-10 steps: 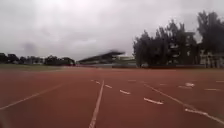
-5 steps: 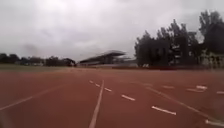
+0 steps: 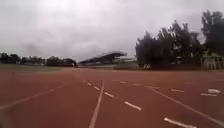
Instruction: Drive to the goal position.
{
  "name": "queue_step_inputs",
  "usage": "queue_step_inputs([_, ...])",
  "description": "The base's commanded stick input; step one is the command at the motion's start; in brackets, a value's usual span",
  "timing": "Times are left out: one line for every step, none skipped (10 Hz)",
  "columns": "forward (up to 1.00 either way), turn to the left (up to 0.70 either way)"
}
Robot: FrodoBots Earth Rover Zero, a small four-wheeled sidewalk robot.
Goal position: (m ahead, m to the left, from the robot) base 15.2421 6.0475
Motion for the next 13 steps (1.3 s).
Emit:
queue_step_inputs([0.70, 0.00])
queue_step_inputs([0.70, 0.00])
queue_step_inputs([0.70, 0.00])
queue_step_inputs([0.70, 0.00])
queue_step_inputs([0.70, 0.00])
queue_step_inputs([0.70, 0.00])
queue_step_inputs([0.70, 0.00])
queue_step_inputs([0.70, 0.00])
queue_step_inputs([0.70, 0.00])
queue_step_inputs([0.70, 0.00])
queue_step_inputs([0.70, 0.00])
queue_step_inputs([0.70, 0.00])
queue_step_inputs([0.70, 0.00])
